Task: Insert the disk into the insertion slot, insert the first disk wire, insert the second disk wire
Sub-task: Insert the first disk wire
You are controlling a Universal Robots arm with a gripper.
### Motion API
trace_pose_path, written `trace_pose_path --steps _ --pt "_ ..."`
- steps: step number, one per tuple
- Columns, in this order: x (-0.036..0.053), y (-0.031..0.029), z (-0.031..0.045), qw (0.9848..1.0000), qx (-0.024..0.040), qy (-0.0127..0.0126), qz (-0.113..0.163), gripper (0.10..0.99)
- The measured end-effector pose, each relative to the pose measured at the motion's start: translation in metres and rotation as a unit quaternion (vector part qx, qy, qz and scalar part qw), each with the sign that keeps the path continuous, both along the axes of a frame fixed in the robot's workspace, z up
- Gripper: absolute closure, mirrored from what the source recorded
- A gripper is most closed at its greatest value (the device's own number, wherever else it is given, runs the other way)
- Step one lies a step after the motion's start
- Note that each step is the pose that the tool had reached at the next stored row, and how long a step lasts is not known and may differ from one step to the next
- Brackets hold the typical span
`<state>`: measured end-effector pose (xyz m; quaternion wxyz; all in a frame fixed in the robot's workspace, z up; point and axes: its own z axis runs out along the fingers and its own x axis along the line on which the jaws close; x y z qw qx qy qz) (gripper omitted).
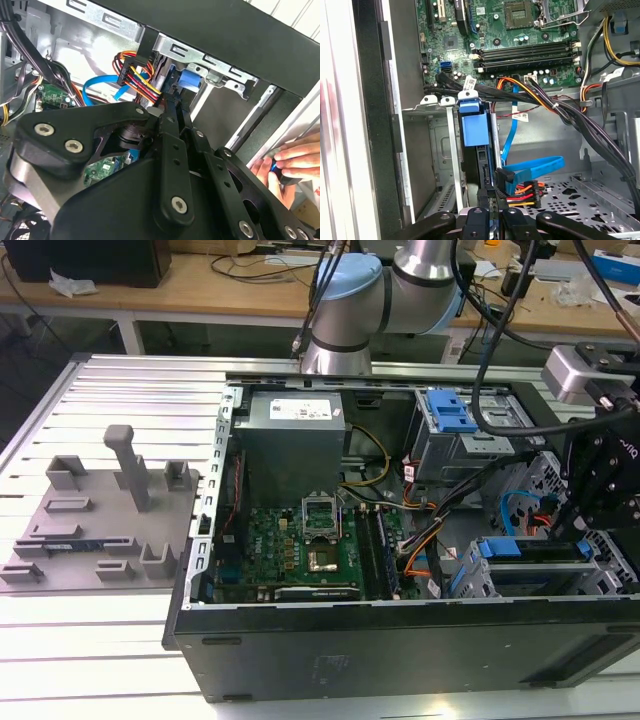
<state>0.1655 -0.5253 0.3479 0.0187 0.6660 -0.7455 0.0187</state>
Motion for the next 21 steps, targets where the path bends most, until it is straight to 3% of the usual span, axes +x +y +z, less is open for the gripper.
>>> trace_pose_path --steps 21 --pt "0.0000 -0.0002 -0.0078 1.0000 0.0000 0.0000 0.000 0.918"
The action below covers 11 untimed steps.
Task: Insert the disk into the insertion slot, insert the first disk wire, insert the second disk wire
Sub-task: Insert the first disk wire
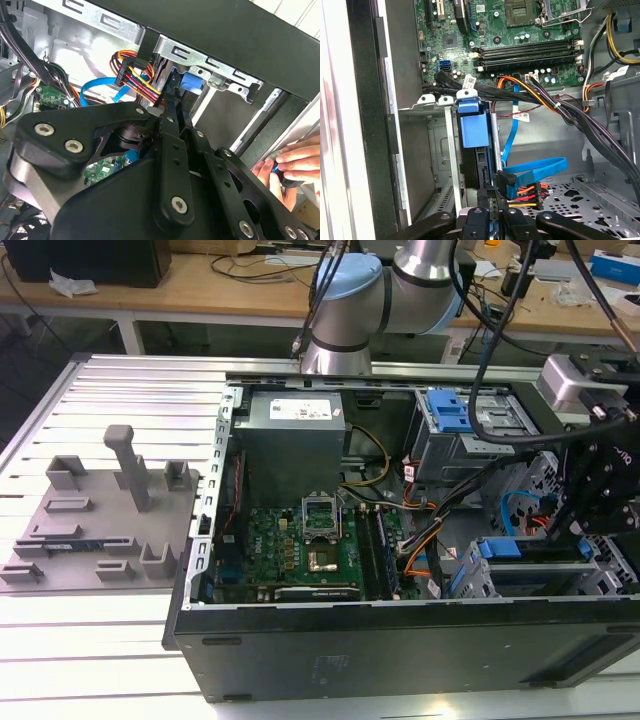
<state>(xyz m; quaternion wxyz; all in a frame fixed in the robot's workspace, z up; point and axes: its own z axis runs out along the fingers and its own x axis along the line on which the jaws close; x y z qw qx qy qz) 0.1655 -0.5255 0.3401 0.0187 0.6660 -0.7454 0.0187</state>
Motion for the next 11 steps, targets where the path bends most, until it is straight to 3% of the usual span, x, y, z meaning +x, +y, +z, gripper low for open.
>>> trace_pose_path --steps 11 --pt "0.0001 -0.0041 -0.0028 1.0000 0.0000 0.0000 0.000 0.918"
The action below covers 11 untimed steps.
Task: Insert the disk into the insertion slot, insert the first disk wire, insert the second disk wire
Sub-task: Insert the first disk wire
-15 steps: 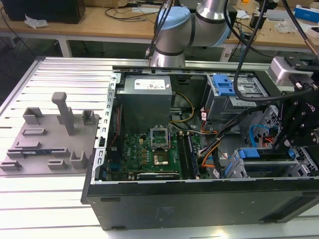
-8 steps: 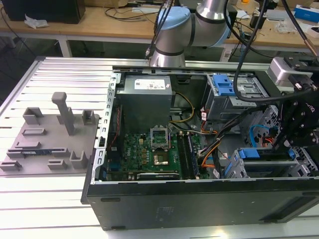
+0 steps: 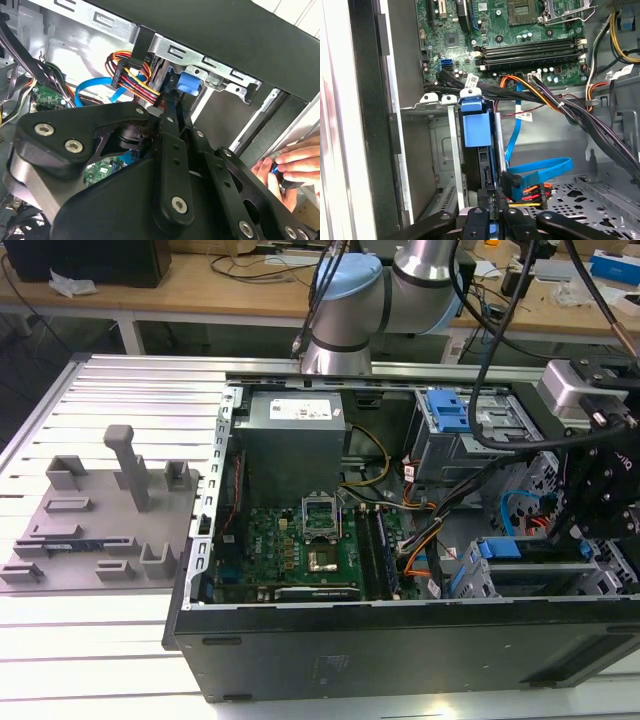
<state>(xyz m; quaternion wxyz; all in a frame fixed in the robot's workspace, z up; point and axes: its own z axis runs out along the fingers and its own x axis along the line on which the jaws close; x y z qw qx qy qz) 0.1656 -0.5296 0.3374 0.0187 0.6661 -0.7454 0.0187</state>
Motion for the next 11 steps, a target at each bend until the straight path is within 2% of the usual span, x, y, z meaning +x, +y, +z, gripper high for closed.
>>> trace_pose_path --steps 3,4,5,7,8,11 --pt "-0.0001 -0.0009 -0.0005 1.0000 0.0002 0.0001 0.000 0.906" --pt "-0.0001 -0.0009 0.0020 1.0000 0.0001 0.0000 0.000 0.906" --pt "-0.0001 -0.0004 0.0062 1.0000 0.0000 0.0000 0.000 0.839" --pt "0.0000 0.0008 0.0150 1.0000 -0.0006 0.0000 0.000 0.839" --pt "0.0001 0.0025 0.0239 1.0000 -0.0014 0.0000 0.000 0.839" --pt "0.0001 0.0046 0.0309 1.0000 -0.0018 0.0000 0.000 0.839"
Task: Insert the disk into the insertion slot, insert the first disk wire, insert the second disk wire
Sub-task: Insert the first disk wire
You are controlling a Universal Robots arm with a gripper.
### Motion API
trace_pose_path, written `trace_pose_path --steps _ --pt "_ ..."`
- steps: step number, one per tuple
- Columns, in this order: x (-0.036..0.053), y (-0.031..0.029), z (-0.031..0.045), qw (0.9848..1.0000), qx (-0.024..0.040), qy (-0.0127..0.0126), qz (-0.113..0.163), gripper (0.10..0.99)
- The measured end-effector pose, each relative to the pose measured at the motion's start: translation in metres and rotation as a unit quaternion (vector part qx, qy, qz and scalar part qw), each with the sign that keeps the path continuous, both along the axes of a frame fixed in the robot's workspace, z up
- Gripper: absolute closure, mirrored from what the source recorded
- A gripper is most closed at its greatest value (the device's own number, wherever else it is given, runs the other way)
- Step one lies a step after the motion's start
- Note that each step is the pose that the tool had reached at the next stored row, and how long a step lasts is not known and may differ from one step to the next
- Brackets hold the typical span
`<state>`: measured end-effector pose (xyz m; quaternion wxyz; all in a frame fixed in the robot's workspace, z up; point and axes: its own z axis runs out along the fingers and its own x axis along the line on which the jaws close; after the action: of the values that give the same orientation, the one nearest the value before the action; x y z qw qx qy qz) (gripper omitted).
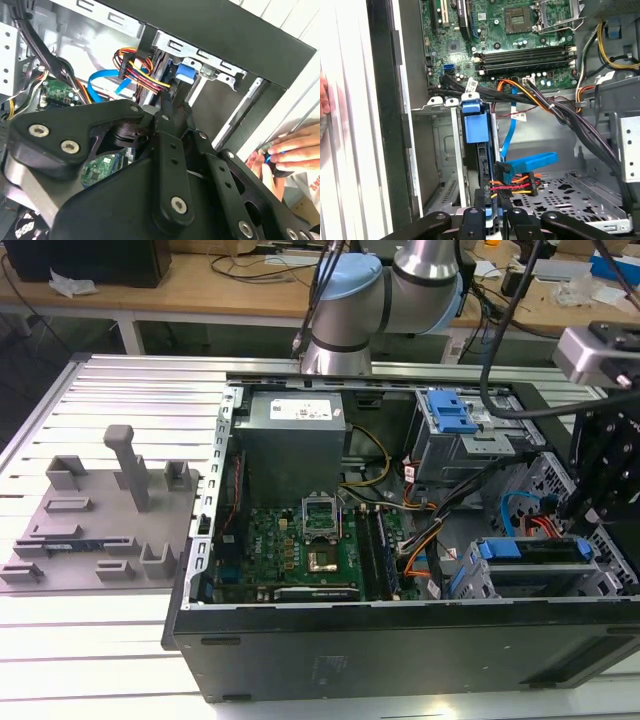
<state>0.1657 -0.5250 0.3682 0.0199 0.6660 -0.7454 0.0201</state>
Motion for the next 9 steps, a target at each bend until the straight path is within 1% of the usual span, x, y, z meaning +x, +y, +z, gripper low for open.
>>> trace_pose_path --steps 1,3,9 --pt "0.0003 0.0018 0.0014 1.0000 0.0000 0.0000 0.000 0.839" --pt "0.0003 0.0040 0.0017 1.0000 -0.0002 0.0000 0.000 0.839" --pt "0.0004 0.0042 0.0017 1.0000 -0.0003 0.0000 0.000 0.839"
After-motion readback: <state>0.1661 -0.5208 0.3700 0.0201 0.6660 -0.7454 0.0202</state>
